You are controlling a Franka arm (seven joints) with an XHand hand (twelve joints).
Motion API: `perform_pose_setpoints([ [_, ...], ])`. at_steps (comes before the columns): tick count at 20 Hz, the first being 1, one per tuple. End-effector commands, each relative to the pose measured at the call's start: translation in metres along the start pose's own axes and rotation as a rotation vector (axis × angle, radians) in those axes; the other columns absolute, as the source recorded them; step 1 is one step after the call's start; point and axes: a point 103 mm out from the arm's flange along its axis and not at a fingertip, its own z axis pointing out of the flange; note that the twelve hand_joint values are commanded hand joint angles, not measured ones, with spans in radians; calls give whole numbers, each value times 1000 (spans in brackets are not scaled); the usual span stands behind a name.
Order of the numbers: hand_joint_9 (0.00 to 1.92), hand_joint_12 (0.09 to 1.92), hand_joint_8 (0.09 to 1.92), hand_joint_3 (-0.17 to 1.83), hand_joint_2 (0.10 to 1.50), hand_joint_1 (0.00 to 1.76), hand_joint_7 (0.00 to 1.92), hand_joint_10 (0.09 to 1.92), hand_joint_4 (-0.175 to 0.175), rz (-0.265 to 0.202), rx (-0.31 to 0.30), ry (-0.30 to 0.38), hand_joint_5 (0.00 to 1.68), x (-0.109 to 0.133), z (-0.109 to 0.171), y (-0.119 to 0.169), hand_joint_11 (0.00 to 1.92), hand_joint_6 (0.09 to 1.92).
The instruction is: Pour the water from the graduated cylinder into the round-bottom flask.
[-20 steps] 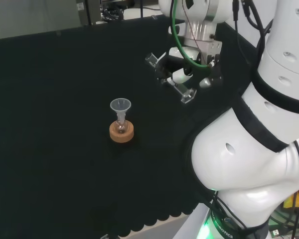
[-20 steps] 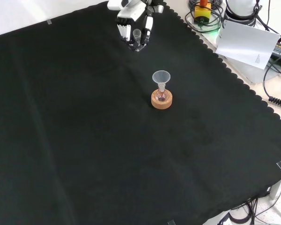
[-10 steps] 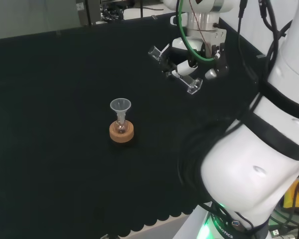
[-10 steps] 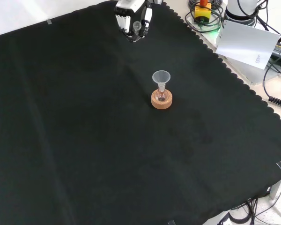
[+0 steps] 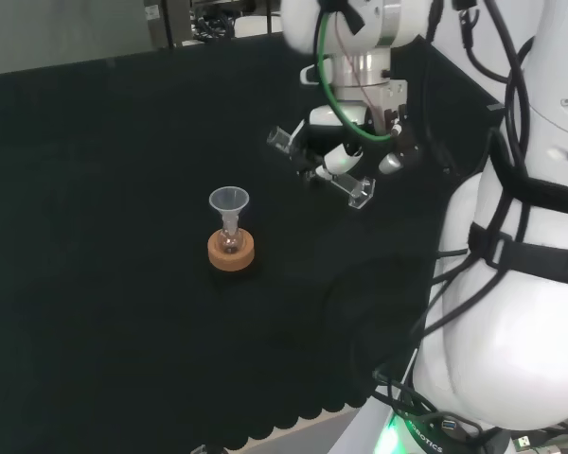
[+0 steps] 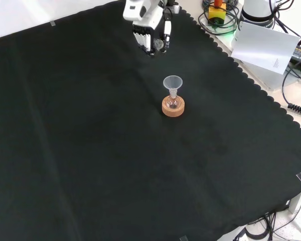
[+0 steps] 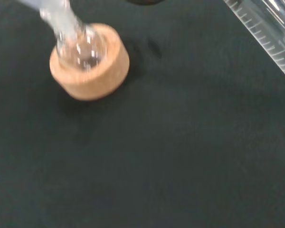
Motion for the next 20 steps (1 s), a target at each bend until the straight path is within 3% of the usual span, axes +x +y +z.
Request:
perform_pose_setpoints([
  [1,1484,686,239,-91,1154,1109,1343,87,-44,2,117,-19,1008,7,18,-13,1387,991],
  [20,1484,685,234,-95,1156,1108,1342,87,-42,5,184,-34,1008,6,17,-19,1384,992],
])
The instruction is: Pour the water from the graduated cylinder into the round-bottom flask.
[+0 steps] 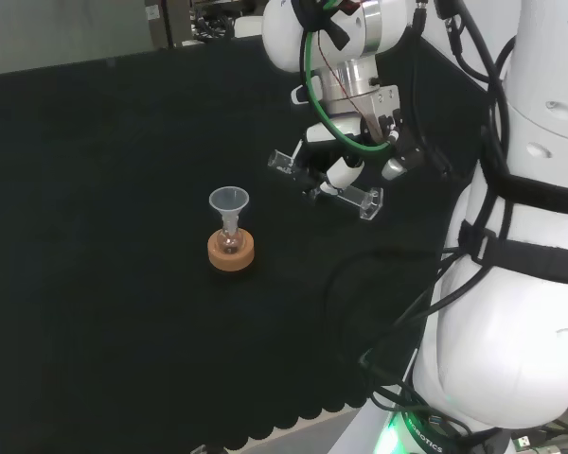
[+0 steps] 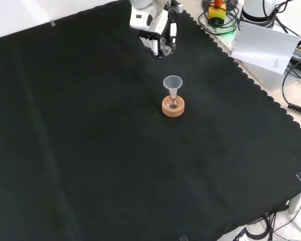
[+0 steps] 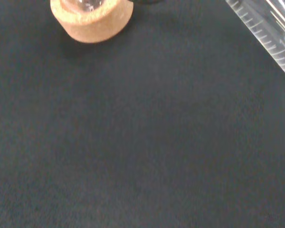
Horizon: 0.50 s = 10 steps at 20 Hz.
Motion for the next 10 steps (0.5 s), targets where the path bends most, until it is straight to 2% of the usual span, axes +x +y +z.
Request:
perform_pose_setpoints([
  [1,1483,685,234,-95,1156,1108,1342,87,-42,2,51,0,1007,-1,5,-6,1384,992],
  [10,1482,685,231,-97,1158,1108,1341,87,-41,2,113,-19,1007,5,2,1,1382,994],
])
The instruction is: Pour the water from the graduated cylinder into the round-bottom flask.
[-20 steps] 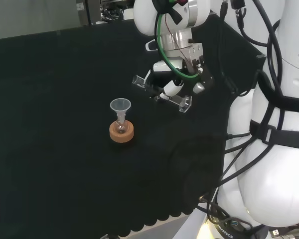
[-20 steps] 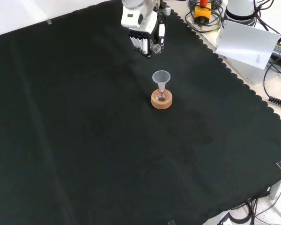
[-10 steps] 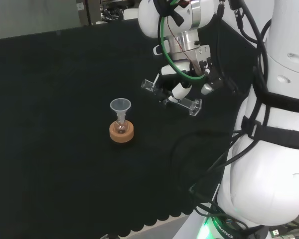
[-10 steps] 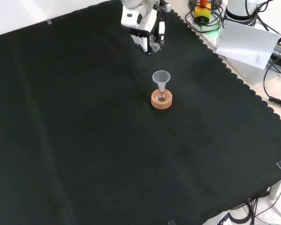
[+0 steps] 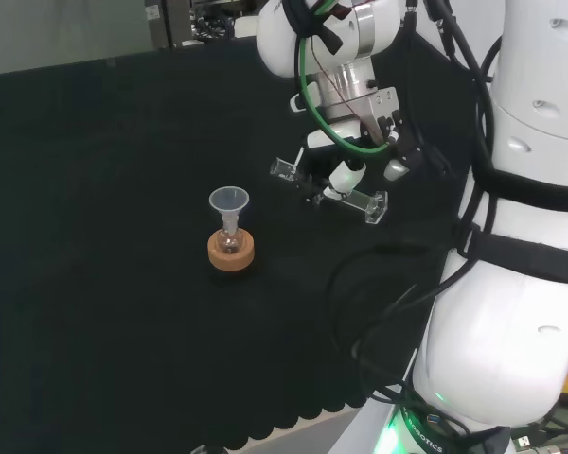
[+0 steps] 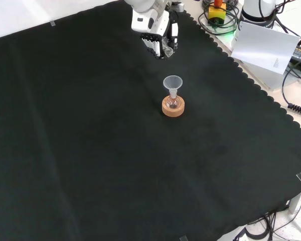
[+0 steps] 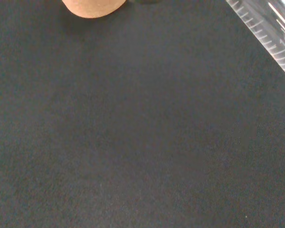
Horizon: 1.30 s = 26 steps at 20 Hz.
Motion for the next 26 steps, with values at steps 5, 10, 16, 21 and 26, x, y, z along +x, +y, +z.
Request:
perform_pose_setpoints([
  [5,1481,685,229,-99,1159,1107,1341,87,-41,4,85,-32,1006,9,-7,11,1381,995],
  [10,1482,685,227,-102,1161,1107,1341,87,-41,11,121,-48,1005,12,-13,16,1380,996],
  [16,1483,686,224,-106,1163,1107,1343,87,-42,22,172,-66,1004,17,-20,23,1380,998],
  [21,1484,687,223,-107,1165,1107,1344,87,-42,35,221,-77,1003,20,-22,28,1380,1000],
  [26,1485,687,222,-109,1167,1106,1346,87,-42,44,246,-87,1001,22,-27,32,1380,1002],
])
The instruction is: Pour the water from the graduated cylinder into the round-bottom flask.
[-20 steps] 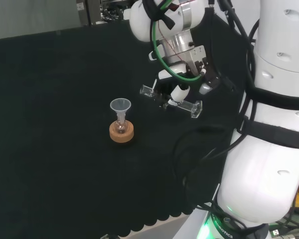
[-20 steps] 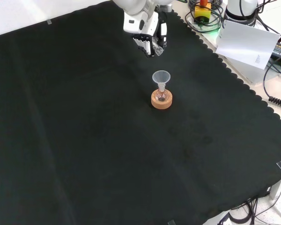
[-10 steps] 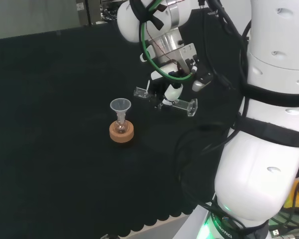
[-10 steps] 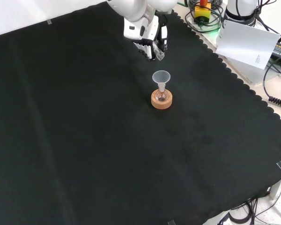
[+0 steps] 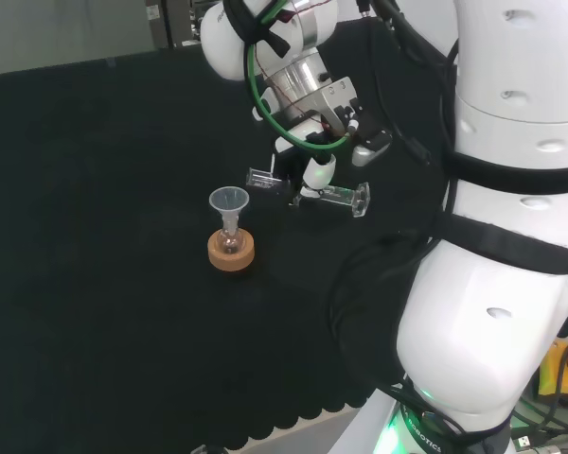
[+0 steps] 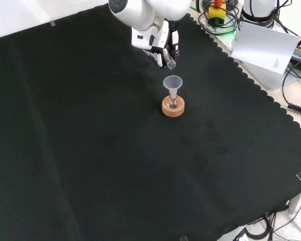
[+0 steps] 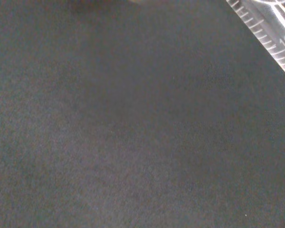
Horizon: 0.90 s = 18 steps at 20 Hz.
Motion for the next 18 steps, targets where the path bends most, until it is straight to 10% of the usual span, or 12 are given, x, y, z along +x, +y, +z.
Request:
perform_pose_setpoints([
  [1,1486,687,222,-109,1167,1106,1346,87,-42,29,56,-11,1000,0,-5,1,1380,1002],
  [18,1490,689,218,-112,1172,1104,1351,87,-43,62,161,-66,991,15,-17,2,1381,1015],
])
